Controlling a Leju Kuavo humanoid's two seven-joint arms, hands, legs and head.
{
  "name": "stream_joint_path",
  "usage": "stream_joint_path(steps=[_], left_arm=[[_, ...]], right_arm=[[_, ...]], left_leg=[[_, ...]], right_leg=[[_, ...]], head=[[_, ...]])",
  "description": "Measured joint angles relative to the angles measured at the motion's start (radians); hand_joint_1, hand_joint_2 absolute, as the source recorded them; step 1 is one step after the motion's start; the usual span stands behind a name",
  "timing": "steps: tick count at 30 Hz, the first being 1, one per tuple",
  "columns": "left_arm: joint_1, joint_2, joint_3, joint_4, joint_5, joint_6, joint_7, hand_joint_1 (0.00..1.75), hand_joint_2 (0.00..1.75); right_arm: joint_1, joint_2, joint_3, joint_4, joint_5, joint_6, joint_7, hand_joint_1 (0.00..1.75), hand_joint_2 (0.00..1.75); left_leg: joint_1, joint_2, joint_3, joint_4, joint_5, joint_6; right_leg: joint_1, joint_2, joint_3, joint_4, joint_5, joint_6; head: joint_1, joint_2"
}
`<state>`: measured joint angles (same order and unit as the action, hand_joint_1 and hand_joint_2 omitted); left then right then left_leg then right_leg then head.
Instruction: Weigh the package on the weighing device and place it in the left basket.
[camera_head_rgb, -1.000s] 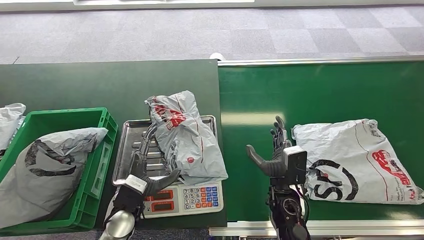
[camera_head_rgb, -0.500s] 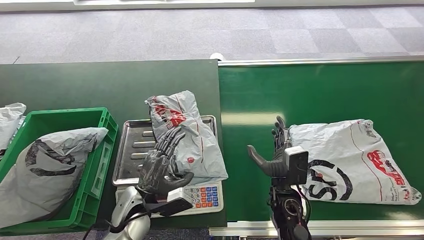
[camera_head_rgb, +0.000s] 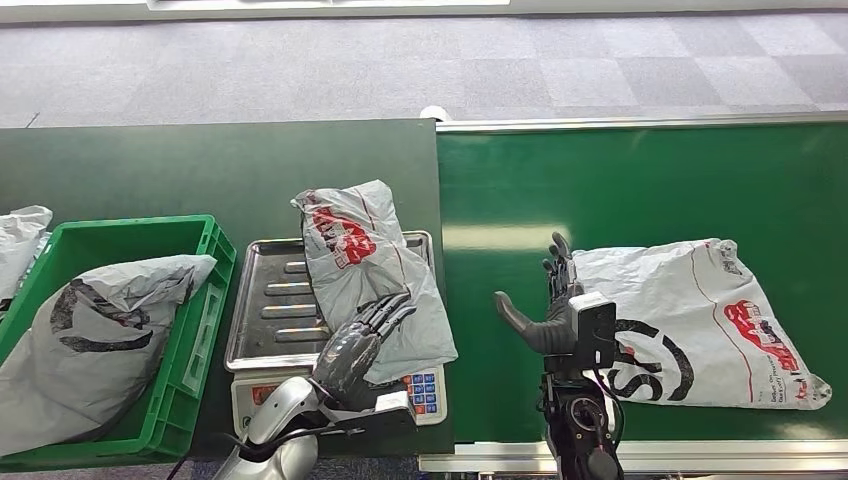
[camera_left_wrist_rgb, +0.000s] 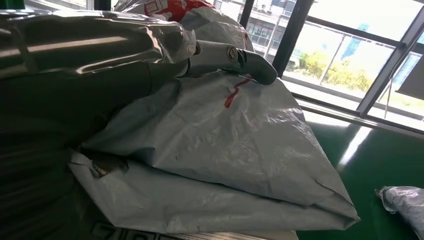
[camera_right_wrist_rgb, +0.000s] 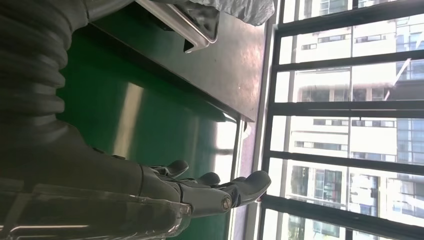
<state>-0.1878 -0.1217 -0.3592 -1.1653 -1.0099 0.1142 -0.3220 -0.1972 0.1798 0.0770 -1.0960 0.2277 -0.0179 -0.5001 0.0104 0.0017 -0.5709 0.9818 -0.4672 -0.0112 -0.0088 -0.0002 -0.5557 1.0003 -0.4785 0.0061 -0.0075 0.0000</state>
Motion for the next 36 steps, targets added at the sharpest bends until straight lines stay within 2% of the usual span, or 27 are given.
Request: stream_joint_path(steps=[8, 10, 12, 14, 19, 26, 32, 36], left_arm=[[-0.009, 0.001, -0.004, 0.019, 0.032, -0.036, 0.015, 0.02, 1.75], [-0.012, 0.002, -0.003, 0.023, 0.052, -0.048, 0.018, 0.64, 1.75], [-0.015, 0.002, 0.0, 0.025, 0.072, -0.059, 0.015, 1.41, 1.75], [-0.015, 0.002, 0.002, 0.025, 0.085, -0.05, 0.006, 1.61, 1.75], [0.001, 0.002, 0.007, 0.014, 0.09, 0.071, -0.022, 1.74, 1.75], [0.028, 0.0, 0.017, -0.02, 0.086, 0.307, -0.061, 1.75, 1.75], [0.03, -0.001, 0.022, -0.028, 0.086, 0.404, -0.09, 1.75, 1.75], [0.03, -0.005, 0.029, -0.028, 0.091, 0.426, -0.098, 1.75, 1.75]], right_arm=[[0.006, 0.003, -0.009, -0.004, 0.009, 0.004, 0.003, 0.0, 1.75], [0.011, 0.004, -0.011, -0.008, 0.012, 0.005, 0.005, 0.0, 1.75], [0.012, 0.005, -0.012, -0.01, 0.014, 0.006, 0.006, 0.0, 1.75], [0.014, 0.005, -0.013, -0.011, 0.015, 0.006, 0.007, 0.0, 1.75], [0.022, 0.006, -0.015, -0.017, 0.016, 0.006, 0.013, 0.0, 1.75], [0.022, 0.01, -0.018, -0.021, 0.013, 0.006, 0.017, 0.0, 1.75], [0.021, 0.011, -0.019, -0.021, 0.006, 0.005, 0.017, 0.0, 1.75], [0.02, 0.011, -0.019, -0.021, 0.005, 0.003, 0.017, 0.0, 1.75]], left_leg=[[0.0, 0.0, 0.0, 0.0, 0.0, 0.0], [0.0, -0.001, 0.001, 0.0, 0.0, 0.0], [0.0, -0.001, 0.002, 0.0, 0.0, 0.0], [0.0, -0.001, 0.003, 0.0, 0.0, 0.0], [0.0, 0.0, 0.004, 0.0, 0.0, 0.0], [0.0, 0.0, 0.002, 0.0, 0.0, 0.0], [0.0, 0.0, 0.001, 0.0, 0.0, 0.0], [0.0, 0.0, 0.001, 0.0, 0.0, 0.0]], right_leg=[[0.0, -0.001, 0.001, 0.0, 0.0, 0.0], [0.0, -0.001, 0.002, 0.0, 0.0, 0.0], [0.0, -0.002, 0.003, 0.0, 0.0, 0.0], [0.0, -0.002, 0.004, 0.0, 0.0, 0.0], [0.0, -0.001, 0.004, 0.0, 0.0, 0.0], [0.0, -0.001, 0.002, 0.0, 0.0, 0.0], [0.0, -0.001, 0.002, 0.0, 0.0, 0.0], [0.0, -0.001, 0.002, 0.0, 0.0, 0.0]], head=[[0.0, 0.0], [0.0, 0.0], [0.0, 0.0], [0.0, 0.0], [0.0, 0.0], [0.0, 0.0], [0.0, 0.0], [0.0, 0.0]])
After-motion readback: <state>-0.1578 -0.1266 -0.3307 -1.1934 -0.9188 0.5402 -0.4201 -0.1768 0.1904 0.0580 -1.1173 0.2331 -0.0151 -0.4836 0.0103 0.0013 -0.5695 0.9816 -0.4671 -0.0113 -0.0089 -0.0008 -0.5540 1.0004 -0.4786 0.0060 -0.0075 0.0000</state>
